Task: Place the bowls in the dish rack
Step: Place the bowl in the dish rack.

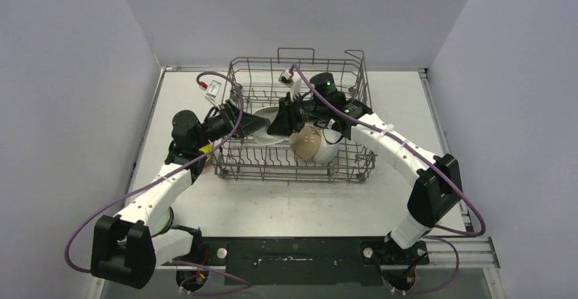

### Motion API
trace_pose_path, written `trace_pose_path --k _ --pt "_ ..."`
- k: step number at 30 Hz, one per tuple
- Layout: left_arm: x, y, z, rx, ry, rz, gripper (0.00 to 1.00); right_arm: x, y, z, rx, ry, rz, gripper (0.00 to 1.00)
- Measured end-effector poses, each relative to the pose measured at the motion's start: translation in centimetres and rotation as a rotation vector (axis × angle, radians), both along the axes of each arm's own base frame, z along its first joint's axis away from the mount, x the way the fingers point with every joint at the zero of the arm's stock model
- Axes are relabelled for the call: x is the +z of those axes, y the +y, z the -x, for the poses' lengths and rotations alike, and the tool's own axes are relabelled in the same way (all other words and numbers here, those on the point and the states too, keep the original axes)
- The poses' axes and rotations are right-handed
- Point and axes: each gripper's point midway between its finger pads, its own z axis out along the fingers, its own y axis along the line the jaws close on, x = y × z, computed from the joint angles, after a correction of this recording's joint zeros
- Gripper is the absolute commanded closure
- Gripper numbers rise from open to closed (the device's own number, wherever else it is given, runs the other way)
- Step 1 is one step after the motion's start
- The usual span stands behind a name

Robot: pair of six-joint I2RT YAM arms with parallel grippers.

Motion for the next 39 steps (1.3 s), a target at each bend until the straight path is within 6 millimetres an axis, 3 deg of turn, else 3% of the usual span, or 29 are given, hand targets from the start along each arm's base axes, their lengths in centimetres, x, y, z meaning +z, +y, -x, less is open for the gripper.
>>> trace_pose_path --k 11,18,23,28,35,39 --pt "-2.0 0.9 -0.4 0.111 0.047 -0.099 0.16 -0.1 0.5 0.3 0.013 0.014 -0.007 0.95" --pt "-0.7 0.5 0.4 0.066 0.001 -0.043 0.4 0.4 0.8 0.6 0.036 0.016 -0.029 0.95" --pt "0.2 -0.2 0.8 0.0 -0.041 0.002 0.68 0.6 0.9 0.9 0.034 0.043 -0.038 0.94" --pt "0.3 -0.3 0.7 -0.016 -0.051 0.013 1.0 0.7 0.8 0.7 0.023 0.059 -0.04 0.69" --pt "0.3 -0.2 0.7 -0.013 -0.026 0.025 1.0 1.1 0.5 -0.3 -0.01 0.043 -0.054 0.31" --pt "-0.1 -0.1 0.5 0.003 -0.005 0.011 1.0 1.1 -0.4 -2.0 -0.069 0.03 -0.055 0.23"
